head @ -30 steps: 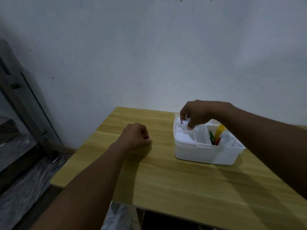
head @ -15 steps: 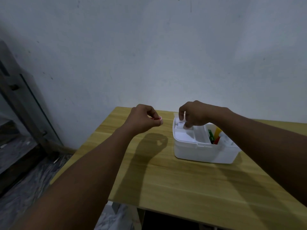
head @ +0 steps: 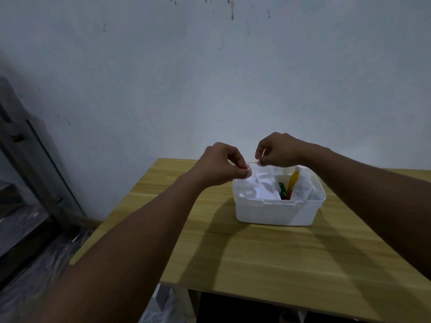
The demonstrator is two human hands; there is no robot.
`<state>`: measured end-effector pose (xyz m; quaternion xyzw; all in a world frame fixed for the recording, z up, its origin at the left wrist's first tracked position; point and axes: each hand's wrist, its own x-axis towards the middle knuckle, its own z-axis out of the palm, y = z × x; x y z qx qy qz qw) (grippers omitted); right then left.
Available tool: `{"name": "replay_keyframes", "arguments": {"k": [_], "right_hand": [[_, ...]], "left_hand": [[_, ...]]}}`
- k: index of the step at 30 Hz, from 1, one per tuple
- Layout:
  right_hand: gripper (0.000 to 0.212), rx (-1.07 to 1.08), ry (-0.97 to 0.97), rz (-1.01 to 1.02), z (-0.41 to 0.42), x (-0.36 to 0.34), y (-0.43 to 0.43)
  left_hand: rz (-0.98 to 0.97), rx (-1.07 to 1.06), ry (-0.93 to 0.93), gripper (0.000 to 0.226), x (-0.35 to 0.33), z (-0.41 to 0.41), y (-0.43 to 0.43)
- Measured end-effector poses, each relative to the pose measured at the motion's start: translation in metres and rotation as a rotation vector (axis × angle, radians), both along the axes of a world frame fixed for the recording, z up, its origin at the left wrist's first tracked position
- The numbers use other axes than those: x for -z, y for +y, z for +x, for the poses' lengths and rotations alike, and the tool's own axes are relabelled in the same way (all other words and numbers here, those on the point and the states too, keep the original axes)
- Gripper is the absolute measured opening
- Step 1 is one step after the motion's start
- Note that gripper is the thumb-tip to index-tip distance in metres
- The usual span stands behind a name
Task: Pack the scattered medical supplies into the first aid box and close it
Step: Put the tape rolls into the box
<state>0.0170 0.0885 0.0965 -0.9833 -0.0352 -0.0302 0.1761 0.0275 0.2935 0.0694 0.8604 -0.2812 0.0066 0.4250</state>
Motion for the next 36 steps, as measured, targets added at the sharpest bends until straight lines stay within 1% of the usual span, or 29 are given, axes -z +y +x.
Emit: {"name": "replay_keyframes", "arguments": {"k": [3,8,16,18,20,23,26,29,31,32,34,36], "right_hand": [[0.014,0.014,0.019,0.024,-0.008,0.004,-0.011],[0.014,0.018,0.011,0.024,-0.020,0.008,-0.023],[0.015,-0.004,0.022,0.059,-0.026,0.011,-0.027],[0.015,-0.005,0.027,0.065,-0.026,0.011,-0.027],[0.016,-0.011,0.029,0.068,-0.027,0.011,-0.026],[0.016,-0.007,0.025,0.062,-0.028,0.009,-0.025],[0.015,0.016,0.007,0.063,-0.027,0.004,-0.029],[0.012,0.073,-0.035,0.114,-0.020,-0.001,-0.042],[0.013,0.146,-0.067,0.202,-0.013,0.000,-0.054],[0.014,0.190,-0.083,0.249,-0.008,0.003,-0.061],[0.021,0.289,-0.094,0.341,0.000,0.010,-0.072],[0.030,0.416,-0.097,0.401,0.008,0.022,-0.081]], "left_hand": [[0.092,0.042,-0.033,0.021,0.007,-0.009,-0.011],[0.130,0.061,-0.009,0.019,0.015,-0.017,-0.019],[0.259,0.054,-0.101,0.016,0.019,-0.019,-0.019],[0.289,0.055,-0.127,0.019,0.017,-0.021,-0.019],[0.320,0.049,-0.133,0.027,0.017,-0.022,-0.019],[0.321,0.043,-0.125,0.036,0.016,-0.021,-0.018],[0.272,0.018,-0.143,0.035,0.014,-0.017,-0.018],[0.170,-0.100,-0.145,0.033,0.012,-0.001,-0.020],[0.125,-0.209,-0.085,0.036,0.013,0.014,-0.022],[0.116,-0.261,-0.020,0.042,0.014,0.022,-0.023],[0.097,-0.333,0.152,0.054,0.022,0.041,-0.027],[0.032,-0.379,0.322,0.057,0.031,0.059,-0.033]]}}
